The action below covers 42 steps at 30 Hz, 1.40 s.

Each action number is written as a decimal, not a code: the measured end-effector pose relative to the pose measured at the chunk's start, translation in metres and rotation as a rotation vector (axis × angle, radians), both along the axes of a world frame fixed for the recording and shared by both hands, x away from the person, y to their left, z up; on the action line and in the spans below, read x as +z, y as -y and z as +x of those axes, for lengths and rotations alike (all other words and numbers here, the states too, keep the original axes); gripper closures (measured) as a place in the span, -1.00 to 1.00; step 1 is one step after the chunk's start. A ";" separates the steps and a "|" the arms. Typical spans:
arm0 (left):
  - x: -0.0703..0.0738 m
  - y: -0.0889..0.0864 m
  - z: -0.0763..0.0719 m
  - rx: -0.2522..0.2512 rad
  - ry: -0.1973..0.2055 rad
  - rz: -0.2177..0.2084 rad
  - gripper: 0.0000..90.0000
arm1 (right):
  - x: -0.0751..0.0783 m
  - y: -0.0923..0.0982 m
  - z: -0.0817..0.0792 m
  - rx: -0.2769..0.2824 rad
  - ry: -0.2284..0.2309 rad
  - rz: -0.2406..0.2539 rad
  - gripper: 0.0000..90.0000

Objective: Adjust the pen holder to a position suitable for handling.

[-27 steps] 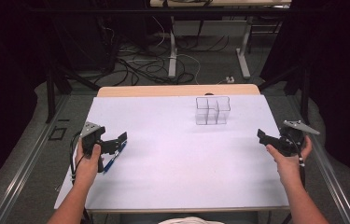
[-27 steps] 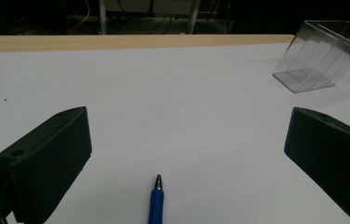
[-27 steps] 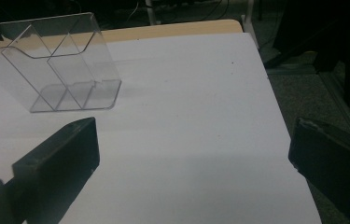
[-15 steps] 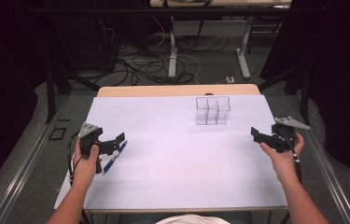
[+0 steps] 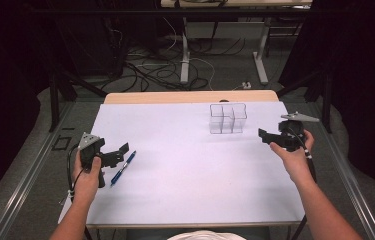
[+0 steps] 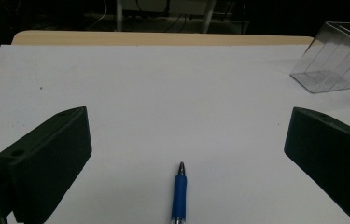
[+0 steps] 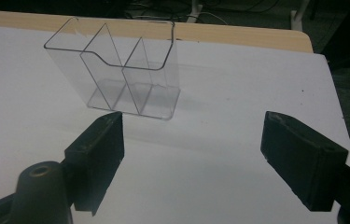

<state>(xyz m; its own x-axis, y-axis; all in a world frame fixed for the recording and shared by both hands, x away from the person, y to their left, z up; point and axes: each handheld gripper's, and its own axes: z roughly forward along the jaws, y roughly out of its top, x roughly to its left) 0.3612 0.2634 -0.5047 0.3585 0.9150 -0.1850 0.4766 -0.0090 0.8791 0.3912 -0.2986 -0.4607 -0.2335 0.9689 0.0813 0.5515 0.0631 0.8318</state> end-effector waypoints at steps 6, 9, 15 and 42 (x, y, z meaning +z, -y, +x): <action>-0.001 0.000 0.000 -0.001 0.000 0.005 -0.99 | 0.013 -0.011 0.014 0.010 -0.020 -0.011 -0.55; -0.001 0.000 0.000 -0.001 0.002 0.004 -0.99 | 0.018 -0.017 0.020 0.021 -0.028 -0.026 -0.54; 0.000 -0.001 0.000 0.000 -0.001 0.008 -0.99 | 0.025 -0.024 0.036 0.018 -0.064 -0.044 -0.49; -0.002 0.000 0.001 -0.008 -0.010 0.017 -0.99 | 0.039 -0.062 0.099 -0.023 -0.254 -0.078 0.05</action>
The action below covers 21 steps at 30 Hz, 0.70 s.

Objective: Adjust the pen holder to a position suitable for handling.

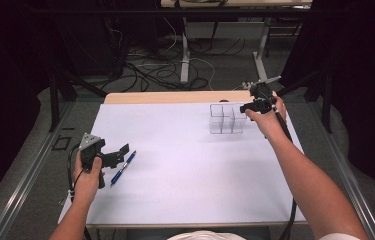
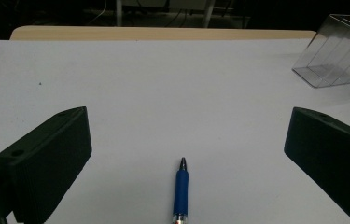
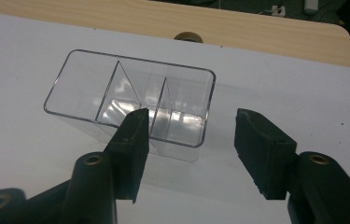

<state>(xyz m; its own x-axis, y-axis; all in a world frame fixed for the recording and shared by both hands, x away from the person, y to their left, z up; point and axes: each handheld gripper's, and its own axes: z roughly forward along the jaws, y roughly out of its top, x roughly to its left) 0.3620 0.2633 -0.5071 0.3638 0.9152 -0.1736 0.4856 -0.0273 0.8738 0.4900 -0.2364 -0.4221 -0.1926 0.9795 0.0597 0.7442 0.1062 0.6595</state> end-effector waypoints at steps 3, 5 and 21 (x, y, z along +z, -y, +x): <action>0.000 0.000 0.000 0.001 -0.001 0.001 -0.99 | -0.003 -0.002 0.005 -0.009 -0.020 -0.004 0.12; 0.000 0.000 0.000 0.001 -0.001 0.000 -0.99 | -0.004 -0.004 0.008 -0.023 -0.041 -0.001 0.17; -0.001 -0.002 0.000 0.005 -0.005 -0.001 -0.99 | -0.025 -0.002 0.032 -0.087 -0.103 0.018 0.36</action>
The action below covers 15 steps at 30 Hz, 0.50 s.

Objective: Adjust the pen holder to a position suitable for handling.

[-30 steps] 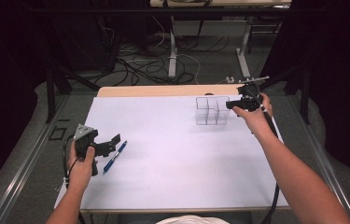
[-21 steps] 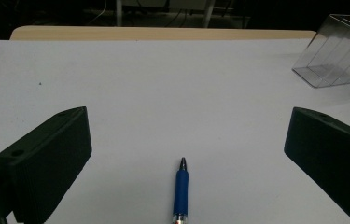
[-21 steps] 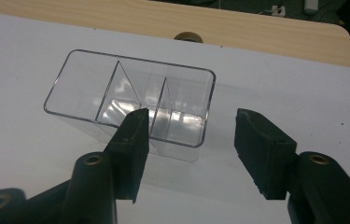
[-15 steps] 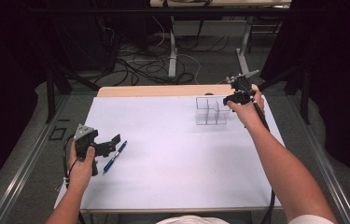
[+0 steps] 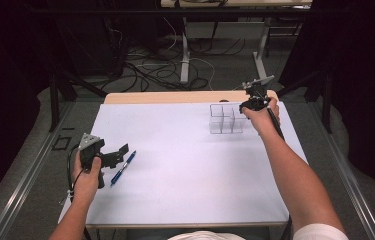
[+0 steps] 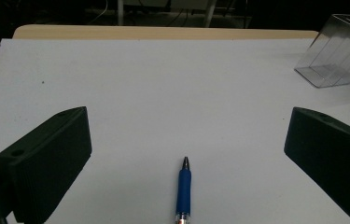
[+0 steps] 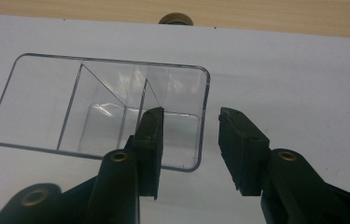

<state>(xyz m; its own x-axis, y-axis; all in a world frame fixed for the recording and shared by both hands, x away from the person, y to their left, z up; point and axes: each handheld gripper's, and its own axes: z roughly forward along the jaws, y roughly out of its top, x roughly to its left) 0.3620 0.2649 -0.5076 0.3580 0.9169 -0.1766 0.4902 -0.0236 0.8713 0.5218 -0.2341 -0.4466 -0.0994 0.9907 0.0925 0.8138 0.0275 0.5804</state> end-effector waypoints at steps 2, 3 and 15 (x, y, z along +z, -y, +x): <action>0.000 0.000 0.000 0.001 -0.001 0.003 -0.99 | -0.003 0.001 0.002 -0.004 0.000 -0.002 0.38; 0.000 0.000 0.000 0.001 -0.001 0.004 -0.99 | -0.005 0.002 0.004 -0.002 0.004 0.005 0.40; 0.000 0.000 0.000 0.004 0.001 0.004 -0.99 | -0.015 0.006 0.012 -0.043 -0.035 0.020 0.54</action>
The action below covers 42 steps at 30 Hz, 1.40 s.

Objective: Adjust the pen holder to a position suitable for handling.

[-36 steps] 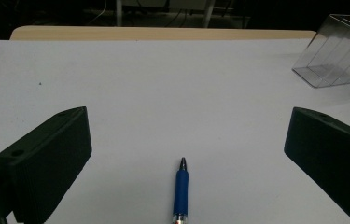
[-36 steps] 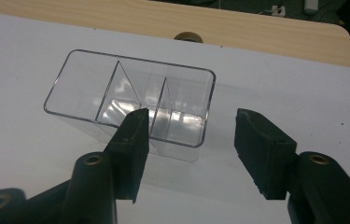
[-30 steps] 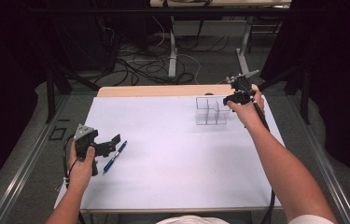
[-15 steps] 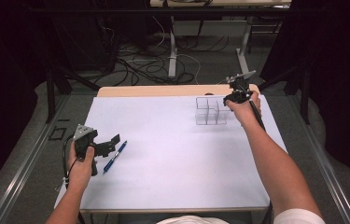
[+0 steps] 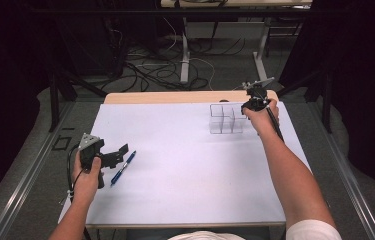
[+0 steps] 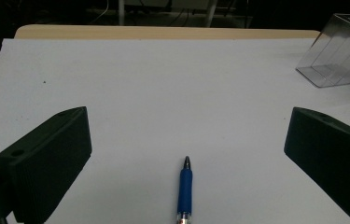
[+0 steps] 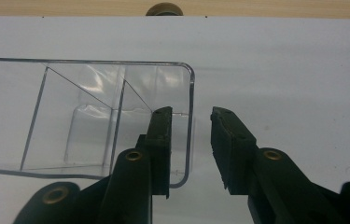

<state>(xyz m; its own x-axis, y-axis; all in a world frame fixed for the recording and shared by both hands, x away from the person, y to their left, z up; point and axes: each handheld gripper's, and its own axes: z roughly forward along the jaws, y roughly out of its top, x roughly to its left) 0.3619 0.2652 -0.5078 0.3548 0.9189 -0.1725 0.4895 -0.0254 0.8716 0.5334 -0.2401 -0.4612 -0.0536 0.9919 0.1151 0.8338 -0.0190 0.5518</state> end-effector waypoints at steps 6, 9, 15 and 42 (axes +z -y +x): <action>0.000 -0.001 0.000 0.005 0.001 -0.002 -0.99 | -0.003 -0.001 0.002 -0.005 -0.012 0.010 0.62; 0.000 -0.001 0.000 0.006 0.002 -0.002 -0.99 | -0.005 -0.002 0.003 -0.009 -0.021 0.010 0.68; 0.000 -0.002 0.000 0.007 0.002 -0.001 -0.99 | -0.009 0.000 0.005 -0.011 -0.037 0.003 0.80; 0.000 -0.003 0.001 0.013 0.005 -0.003 -0.99 | -0.009 -0.007 0.006 -0.047 -0.053 -0.029 0.95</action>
<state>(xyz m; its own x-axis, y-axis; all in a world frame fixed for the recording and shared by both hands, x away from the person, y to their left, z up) 0.3625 0.2687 -0.5077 0.3436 0.9229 -0.1736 0.4853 -0.0162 0.8742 0.5390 -0.2332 -0.4702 -0.0011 0.9961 0.0877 0.8606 -0.0437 0.5074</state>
